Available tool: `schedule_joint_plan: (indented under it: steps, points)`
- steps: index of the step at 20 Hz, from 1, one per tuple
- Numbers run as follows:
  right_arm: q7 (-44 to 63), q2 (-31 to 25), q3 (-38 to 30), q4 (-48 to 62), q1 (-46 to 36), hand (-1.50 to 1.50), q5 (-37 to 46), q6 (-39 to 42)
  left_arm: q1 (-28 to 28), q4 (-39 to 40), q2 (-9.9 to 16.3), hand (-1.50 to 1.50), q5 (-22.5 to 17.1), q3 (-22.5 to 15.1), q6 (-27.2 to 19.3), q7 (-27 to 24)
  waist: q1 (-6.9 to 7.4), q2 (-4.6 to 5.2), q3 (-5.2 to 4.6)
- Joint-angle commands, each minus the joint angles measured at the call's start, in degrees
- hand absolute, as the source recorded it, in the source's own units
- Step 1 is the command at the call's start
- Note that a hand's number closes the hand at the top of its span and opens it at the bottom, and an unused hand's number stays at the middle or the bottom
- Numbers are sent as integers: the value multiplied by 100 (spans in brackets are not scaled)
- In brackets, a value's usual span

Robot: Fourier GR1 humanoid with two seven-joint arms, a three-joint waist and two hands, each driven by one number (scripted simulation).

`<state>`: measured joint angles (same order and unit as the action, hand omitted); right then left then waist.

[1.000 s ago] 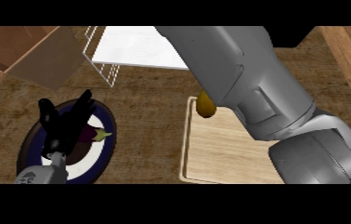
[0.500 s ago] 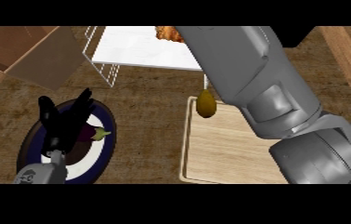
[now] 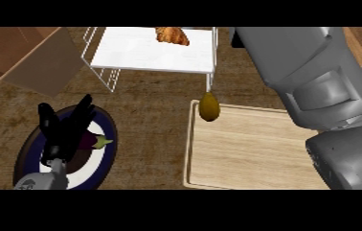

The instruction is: Pick the croissant from the tray and place it in the tiered shelf

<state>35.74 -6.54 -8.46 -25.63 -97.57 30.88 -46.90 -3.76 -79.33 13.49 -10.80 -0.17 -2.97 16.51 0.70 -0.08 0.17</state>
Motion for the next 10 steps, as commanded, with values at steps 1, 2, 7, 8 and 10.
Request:
schedule_joint_plan:
  steps: [1,2,7,8,10]
  points:
    - [356,-226,11,-202,262,-150,219,-634,111,160,116,0,-105,221,37,65,-111,-28,-19]
    - [480,-337,-85,-292,264,-150,135,-520,202,120,-43,0,-78,116,-52,122,-116,-33,-17]
    - [599,-817,-220,-1312,972,-150,-51,-205,566,-300,-36,0,51,15,-122,160,-218,-97,-7]
    - [678,-834,-191,-1566,1059,-150,-98,-1,436,181,138,0,-84,242,176,-119,-246,-76,-14]
    - [604,-989,-171,-2186,1645,-150,-301,429,538,-79,-66,0,-88,135,30,-13,-277,-93,-9]
